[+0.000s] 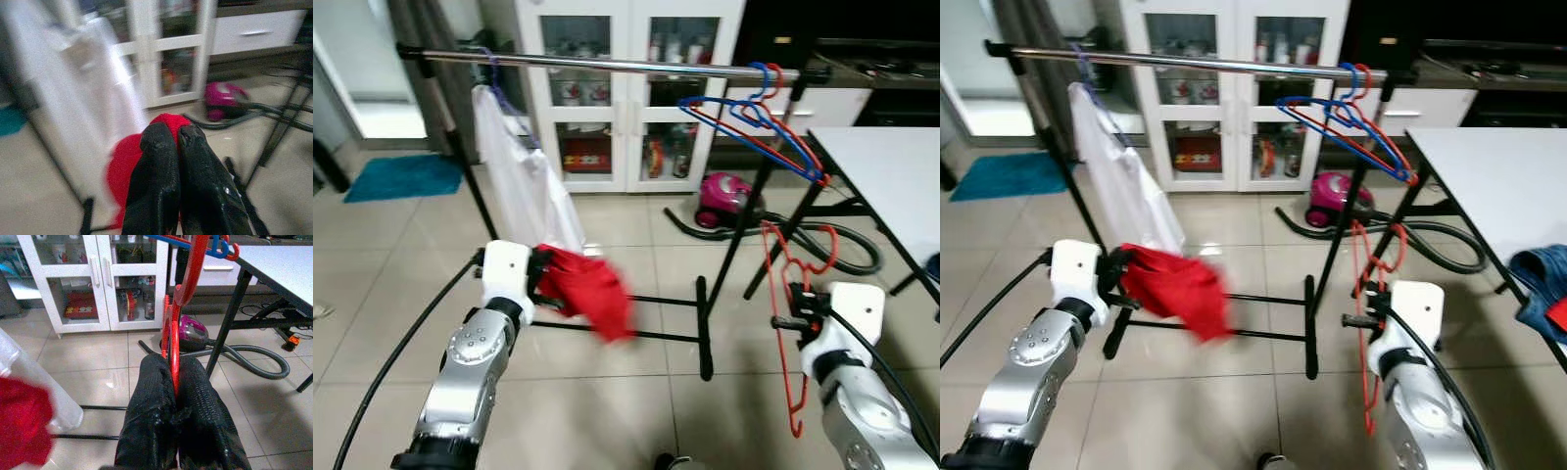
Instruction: Hang hanger
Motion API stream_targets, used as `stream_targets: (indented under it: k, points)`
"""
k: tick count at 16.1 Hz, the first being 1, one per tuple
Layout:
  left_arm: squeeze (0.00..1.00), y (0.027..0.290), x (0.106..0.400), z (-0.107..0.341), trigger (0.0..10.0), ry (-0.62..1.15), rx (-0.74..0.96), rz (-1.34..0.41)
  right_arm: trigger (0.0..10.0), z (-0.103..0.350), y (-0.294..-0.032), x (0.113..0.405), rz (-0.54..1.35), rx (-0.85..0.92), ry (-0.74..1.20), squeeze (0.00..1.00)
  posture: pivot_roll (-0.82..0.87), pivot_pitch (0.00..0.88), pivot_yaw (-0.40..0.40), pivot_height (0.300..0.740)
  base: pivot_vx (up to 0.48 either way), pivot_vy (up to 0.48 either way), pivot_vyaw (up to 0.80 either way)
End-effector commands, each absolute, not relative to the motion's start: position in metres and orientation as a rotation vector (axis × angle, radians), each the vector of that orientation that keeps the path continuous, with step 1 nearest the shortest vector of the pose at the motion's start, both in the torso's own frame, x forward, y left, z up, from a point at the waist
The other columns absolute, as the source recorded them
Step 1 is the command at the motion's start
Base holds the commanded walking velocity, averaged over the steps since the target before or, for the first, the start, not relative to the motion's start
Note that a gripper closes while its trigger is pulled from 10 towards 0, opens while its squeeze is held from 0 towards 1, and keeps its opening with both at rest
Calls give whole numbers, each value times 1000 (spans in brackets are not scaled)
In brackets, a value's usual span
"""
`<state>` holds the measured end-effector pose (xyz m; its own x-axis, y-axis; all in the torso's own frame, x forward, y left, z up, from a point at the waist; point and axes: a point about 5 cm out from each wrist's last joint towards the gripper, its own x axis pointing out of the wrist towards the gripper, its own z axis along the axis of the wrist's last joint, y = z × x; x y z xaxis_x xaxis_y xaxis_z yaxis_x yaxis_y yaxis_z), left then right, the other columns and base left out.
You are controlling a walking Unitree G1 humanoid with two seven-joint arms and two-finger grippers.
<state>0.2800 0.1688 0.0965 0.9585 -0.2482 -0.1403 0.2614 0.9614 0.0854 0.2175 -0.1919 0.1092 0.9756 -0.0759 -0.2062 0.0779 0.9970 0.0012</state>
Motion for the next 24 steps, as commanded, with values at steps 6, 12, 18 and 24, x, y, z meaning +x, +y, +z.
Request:
stream_targets:
  k: [6, 12, 18, 24]
  points:
    - [0, 151, 277, 124, 10000, 44, 136, -353, 10000, 124, -183, 227, -76, 45, 172, 0, 51, 0, -16, 740, 0, 0, -267]
    - [0, 144, 276, 123, 10000, 63, 128, -370, 10000, 131, -190, 229, -126, 94, 151, 0, 34, 0, -1, 740, 0, 0, -800]
    - [0, 135, 290, 123, 10000, 72, 109, -341, 10000, 130, -190, 227, -156, 99, 172, 0, 7, 0, 11, 740, 0, 154, -800]
    - [0, 134, 295, 124, 10000, 67, 145, -346, 10000, 127, -192, 229, -173, 88, 193, 0, 2, 0, 21, 740, 0, 80, -800]
